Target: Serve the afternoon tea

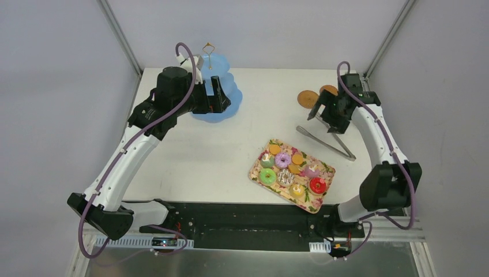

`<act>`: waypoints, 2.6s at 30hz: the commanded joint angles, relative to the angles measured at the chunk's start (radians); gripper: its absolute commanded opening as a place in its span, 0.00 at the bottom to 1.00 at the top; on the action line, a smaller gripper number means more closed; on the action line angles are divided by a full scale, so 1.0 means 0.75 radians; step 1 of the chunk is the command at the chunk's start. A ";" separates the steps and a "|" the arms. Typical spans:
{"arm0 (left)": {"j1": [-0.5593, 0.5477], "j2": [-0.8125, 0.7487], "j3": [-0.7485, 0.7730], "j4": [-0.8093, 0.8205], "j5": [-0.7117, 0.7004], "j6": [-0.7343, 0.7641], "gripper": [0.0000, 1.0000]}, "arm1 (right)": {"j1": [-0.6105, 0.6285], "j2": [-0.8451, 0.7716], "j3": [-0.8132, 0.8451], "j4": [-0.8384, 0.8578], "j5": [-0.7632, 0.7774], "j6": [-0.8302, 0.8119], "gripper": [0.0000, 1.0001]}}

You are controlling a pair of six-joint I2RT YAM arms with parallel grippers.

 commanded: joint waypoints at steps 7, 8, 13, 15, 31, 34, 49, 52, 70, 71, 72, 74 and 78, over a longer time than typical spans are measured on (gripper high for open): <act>0.000 0.061 0.060 -0.058 0.032 0.129 0.99 | -0.457 0.006 -0.338 0.358 0.054 0.450 0.94; 0.000 0.065 0.059 -0.059 0.034 0.142 0.99 | -0.497 -0.006 -0.376 0.388 0.068 0.487 0.94; 0.000 0.092 0.053 -0.075 0.014 0.238 0.99 | -0.649 -0.053 -0.515 0.491 0.161 0.564 0.94; 0.000 0.109 0.070 -0.091 0.008 0.273 0.99 | -0.716 -0.059 -0.554 0.514 0.186 0.565 0.94; 0.000 0.136 0.144 -0.139 -0.093 0.335 0.99 | -0.858 0.048 -0.702 0.655 -0.007 0.423 0.86; 0.000 0.146 0.164 -0.143 -0.085 0.335 0.99 | -0.849 0.083 -0.685 0.676 -0.050 0.426 0.81; 0.001 0.155 0.199 -0.161 -0.102 0.349 0.99 | -0.489 0.177 -0.610 0.741 -0.144 0.370 0.75; 0.000 0.160 0.206 -0.164 -0.104 0.356 0.99 | -0.422 0.188 -0.590 0.771 -0.166 0.355 0.75; -0.031 0.104 0.159 -0.148 -0.002 0.294 0.99 | -0.233 0.289 -0.251 0.785 -0.441 -0.758 1.00; -0.049 0.096 0.145 -0.148 -0.002 0.299 0.99 | -0.234 0.302 -0.253 0.805 -0.476 -0.821 1.00; -0.067 0.081 0.127 -0.151 -0.006 0.309 0.99 | -0.229 0.312 -0.259 0.819 -0.503 -0.883 1.00; -0.103 0.053 0.080 -0.155 -0.023 0.331 0.99 | -0.208 0.318 -0.283 0.864 -0.507 -0.925 1.00; -0.145 0.011 0.057 -0.177 -0.054 0.340 0.99 | -0.175 0.317 -0.360 0.904 -0.507 -0.925 1.00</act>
